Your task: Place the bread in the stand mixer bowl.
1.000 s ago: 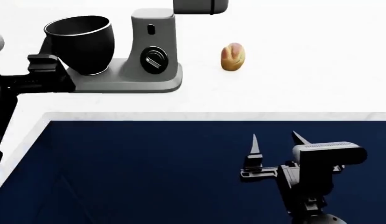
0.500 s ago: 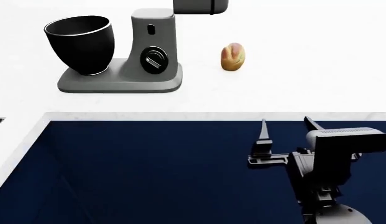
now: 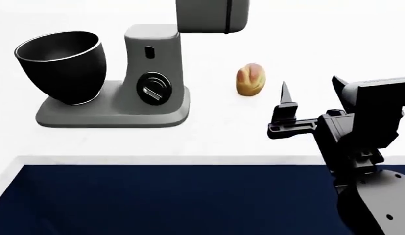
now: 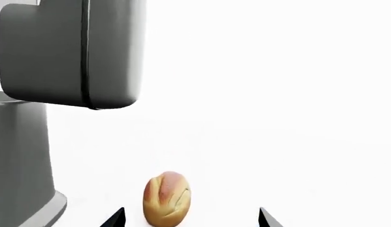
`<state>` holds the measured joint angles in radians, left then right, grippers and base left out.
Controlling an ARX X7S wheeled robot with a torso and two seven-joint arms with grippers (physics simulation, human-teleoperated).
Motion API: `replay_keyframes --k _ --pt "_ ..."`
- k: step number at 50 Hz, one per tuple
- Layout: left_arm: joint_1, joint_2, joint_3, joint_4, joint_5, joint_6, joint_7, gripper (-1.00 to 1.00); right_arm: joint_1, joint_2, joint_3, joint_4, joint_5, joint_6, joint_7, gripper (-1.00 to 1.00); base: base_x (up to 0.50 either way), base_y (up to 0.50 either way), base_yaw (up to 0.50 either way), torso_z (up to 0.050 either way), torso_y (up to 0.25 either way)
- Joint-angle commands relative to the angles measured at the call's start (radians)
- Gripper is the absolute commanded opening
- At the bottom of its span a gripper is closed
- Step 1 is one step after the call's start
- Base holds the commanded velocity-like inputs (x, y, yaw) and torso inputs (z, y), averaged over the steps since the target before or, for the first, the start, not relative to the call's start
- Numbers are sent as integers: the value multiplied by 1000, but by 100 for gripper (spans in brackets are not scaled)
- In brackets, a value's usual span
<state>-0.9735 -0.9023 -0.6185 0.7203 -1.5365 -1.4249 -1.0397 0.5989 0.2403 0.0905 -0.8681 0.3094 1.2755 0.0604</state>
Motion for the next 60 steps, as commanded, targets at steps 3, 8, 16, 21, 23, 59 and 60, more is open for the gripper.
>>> replay_keyframes --k 3,8,16,21,23,59,60 --pt "16 -12 4 4 -3 22 -2 100 41 -11 31 12 19 38 4 100 -26 220 0 0 0" --pt "28 -16 -8 7 -16 29 -4 100 43 -14 39 20 27 37 0 100 -81 500 0 0 0" --pt "44 -20 -24 8 -39 40 -11 100 32 -17 31 24 30 32 7 100 -82 500 0 0 0" --pt "56 -19 -24 12 -25 44 0 100 16 -24 53 31 31 2 7 100 -66 400 0 0 0" --pt "62 -19 -27 14 -24 46 1 100 9 -15 44 42 22 -7 13 100 0 0 0 0 0" --pt "126 -20 -54 34 -35 83 9 100 -73 -10 74 337 19 -252 -52 100 117 0 0 0 0" --pt "126 -21 -57 34 -38 84 8 100 -73 -17 91 337 31 -256 -57 100 227 0 0 0 0"
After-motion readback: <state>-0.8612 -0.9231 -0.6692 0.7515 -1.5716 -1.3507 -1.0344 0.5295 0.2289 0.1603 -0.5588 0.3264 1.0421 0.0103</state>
